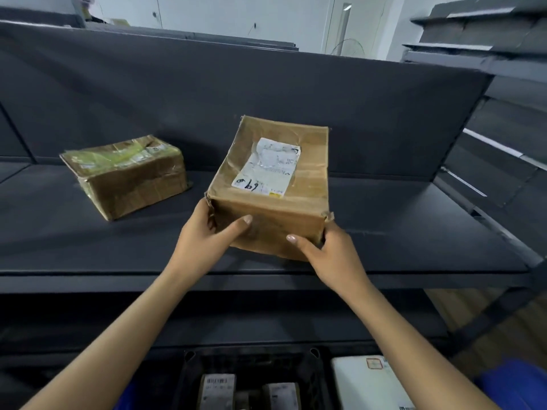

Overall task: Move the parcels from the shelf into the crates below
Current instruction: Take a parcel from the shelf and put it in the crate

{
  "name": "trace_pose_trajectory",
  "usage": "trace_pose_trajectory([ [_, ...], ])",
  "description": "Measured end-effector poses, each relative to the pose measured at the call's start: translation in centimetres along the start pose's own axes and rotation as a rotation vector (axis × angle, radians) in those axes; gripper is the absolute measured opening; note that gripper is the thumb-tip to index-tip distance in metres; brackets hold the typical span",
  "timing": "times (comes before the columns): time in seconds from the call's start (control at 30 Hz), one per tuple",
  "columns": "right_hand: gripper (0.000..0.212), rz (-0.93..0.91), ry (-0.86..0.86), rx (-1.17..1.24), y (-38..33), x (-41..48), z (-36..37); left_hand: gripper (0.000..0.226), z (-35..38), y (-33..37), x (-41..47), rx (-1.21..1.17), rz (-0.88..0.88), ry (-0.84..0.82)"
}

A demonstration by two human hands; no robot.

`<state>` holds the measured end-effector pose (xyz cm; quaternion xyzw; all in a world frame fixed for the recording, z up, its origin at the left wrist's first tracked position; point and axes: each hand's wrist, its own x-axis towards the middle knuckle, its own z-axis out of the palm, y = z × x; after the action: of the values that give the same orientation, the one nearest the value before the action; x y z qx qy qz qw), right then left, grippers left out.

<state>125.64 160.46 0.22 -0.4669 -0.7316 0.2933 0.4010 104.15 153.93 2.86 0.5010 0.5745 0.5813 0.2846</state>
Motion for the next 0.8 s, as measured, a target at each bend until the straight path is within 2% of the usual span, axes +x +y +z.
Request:
trace_pose_trajectory([
  [0.23,0.087,-0.026,-0.009,0.099,0.4,-10.2,0.7,0.041,-1.8,1.0,-9.9,-0.209,-0.039,-0.055],
  [0.37,0.086,-0.028,-0.130,0.111,1.1,-15.1,1.7,0.040,-3.2,-0.4,-14.0,-0.262,-0.245,-0.075],
  [0.5,0.089,-0.040,-0.240,0.000,1.4,-19.0,2.1,0.046,-4.0,-1.5,-18.3,-0.274,-0.389,-0.045],
  [0.67,0.091,0.017,-0.284,-0.006,1.7,-22.2,2.2,0.039,-4.3,-2.1,-22.6,-0.174,-0.348,-0.005],
  [0.8,0.119,0.033,-0.363,0.042,0.7,-23.4,1.3,0.031,-4.3,-2.3,-24.7,-0.161,-0.283,0.051],
])
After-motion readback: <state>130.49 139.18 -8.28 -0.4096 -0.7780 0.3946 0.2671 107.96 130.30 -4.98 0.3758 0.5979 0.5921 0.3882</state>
